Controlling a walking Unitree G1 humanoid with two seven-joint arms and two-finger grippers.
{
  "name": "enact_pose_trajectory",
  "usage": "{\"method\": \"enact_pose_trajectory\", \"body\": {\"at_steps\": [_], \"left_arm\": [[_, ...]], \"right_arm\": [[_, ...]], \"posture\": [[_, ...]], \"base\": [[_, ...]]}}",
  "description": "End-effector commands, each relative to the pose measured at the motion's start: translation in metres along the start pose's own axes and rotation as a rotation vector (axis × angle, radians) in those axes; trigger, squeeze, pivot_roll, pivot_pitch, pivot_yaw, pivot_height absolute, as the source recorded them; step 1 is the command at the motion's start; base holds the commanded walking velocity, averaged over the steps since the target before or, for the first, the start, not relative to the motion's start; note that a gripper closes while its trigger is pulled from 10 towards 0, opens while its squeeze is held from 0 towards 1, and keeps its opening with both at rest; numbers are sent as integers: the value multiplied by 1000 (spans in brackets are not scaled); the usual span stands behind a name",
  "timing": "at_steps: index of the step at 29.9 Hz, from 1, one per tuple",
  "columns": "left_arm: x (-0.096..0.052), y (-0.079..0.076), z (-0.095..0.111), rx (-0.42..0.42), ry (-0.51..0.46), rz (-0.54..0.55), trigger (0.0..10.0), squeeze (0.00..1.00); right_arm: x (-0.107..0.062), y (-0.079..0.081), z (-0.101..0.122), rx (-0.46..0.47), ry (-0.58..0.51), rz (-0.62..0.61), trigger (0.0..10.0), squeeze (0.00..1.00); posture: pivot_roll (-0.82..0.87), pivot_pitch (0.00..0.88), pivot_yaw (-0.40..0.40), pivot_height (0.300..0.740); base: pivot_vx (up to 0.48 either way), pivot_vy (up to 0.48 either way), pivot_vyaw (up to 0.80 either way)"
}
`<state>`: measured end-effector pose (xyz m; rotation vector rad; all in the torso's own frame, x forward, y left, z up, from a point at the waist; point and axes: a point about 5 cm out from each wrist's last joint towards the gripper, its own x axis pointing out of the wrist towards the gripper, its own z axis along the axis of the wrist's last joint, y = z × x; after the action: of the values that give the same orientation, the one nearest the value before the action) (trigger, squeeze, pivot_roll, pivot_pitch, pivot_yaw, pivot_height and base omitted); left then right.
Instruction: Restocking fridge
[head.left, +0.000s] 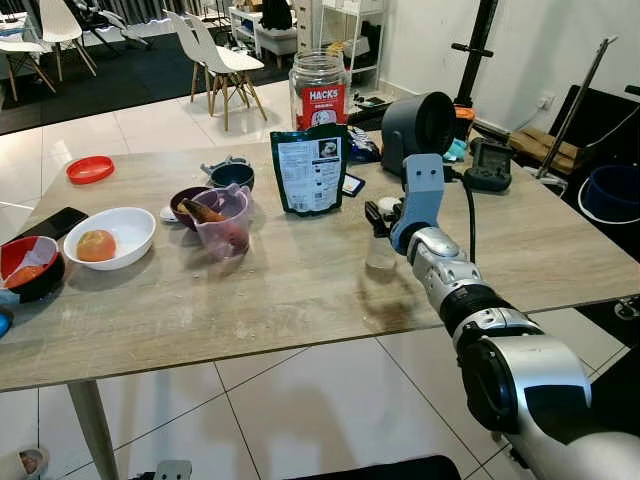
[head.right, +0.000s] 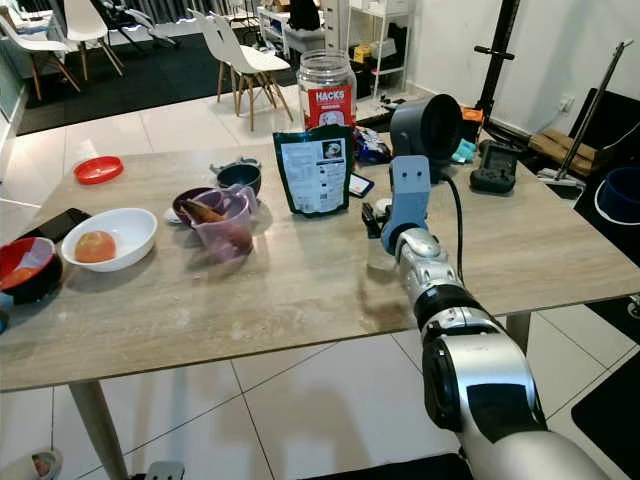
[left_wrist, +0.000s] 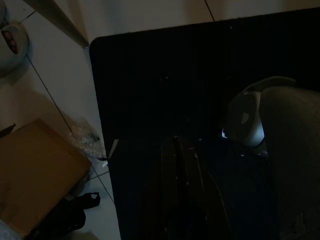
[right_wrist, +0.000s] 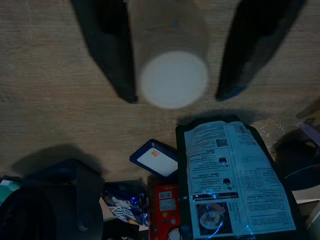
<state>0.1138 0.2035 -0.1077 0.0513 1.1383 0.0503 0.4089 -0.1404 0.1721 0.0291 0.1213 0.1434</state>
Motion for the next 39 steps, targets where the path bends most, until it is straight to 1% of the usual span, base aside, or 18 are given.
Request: {"method": "enact_pose_trajectory", "body": {"at_steps": [1,12,17,20,21,23,25,26,27,28,29,30,33,34,35,36,38,39], "left_arm": [[0,-7,-8,8,35,-25,10000,0],[0,-7,-7,8,33,-25,10000,0],[0,-7,-7,5,31,-24,10000,0],[0,-7,-7,1,29,-24,10000,0],[0,-7,-7,1,29,-24,10000,0],[0,-7,-6,-1,28,-24,10000,0],[0,-7,-6,-1,28,-24,10000,0],[0,-7,-6,-2,28,-24,10000,0],[0,-7,-6,-2,28,-24,10000,0],[0,-7,-6,-2,27,-24,10000,0],[0,-7,-6,-2,27,-24,10000,0],[0,-7,-6,-2,27,-24,10000,0],[0,-7,-6,-2,27,-24,10000,0],[0,-7,-5,-3,26,-24,10000,0],[0,-7,-5,-3,24,-24,10000,0],[0,-7,-5,-3,24,-24,10000,0],[0,-6,-4,-5,21,-23,10000,0],[0,-6,-4,-5,21,-23,10000,0]], "right_arm": [[1,4,2,0,-6,7,0,0],[1,3,0,-14,1,4,0,0],[0,1,7,41,-57,31,0,0],[-2,-18,24,114,-156,5,275,0],[-2,-18,24,114,-156,5,275,0],[-6,-38,32,123,-191,-61,667,0],[-8,-45,34,121,-201,-88,667,0],[-10,-55,37,113,-210,-129,7647,0],[-10,-55,37,113,-210,-129,7647,0],[-13,-66,40,104,-218,-172,10000,0],[-13,-66,40,104,-218,-172,10000,0],[-17,-79,44,89,-227,-227,10000,0],[-17,-79,44,89,-227,-227,10000,0],[-24,-96,46,67,-231,-297,10000,0],[-35,-121,47,48,-232,-397,10000,0],[-35,-121,47,48,-232,-397,10000,0],[-60,-166,46,-11,-218,-579,10000,0],[-60,-166,46,-11,-218,-579,10000,0]], "posture": [[41,0,9,740],[41,0,9,740],[41,0,9,740],[43,0,8,740],[43,0,8,740],[43,0,8,740],[43,0,8,740],[43,0,8,740],[43,0,8,740],[41,0,5,740],[41,0,5,740],[41,0,5,740],[41,0,5,740],[41,0,4,740],[41,0,5,740],[41,0,5,740],[42,0,5,740],[42,0,5,740]], "base": [[0,0,0],[0,0,0],[0,0,0],[0,0,0],[0,0,0],[0,0,0],[0,0,0],[0,0,0],[0,0,0],[0,0,0],[0,0,0],[0,0,0],[0,0,0],[0,0,0],[0,0,0],[0,0,0],[0,0,0],[0,0,0]]}}
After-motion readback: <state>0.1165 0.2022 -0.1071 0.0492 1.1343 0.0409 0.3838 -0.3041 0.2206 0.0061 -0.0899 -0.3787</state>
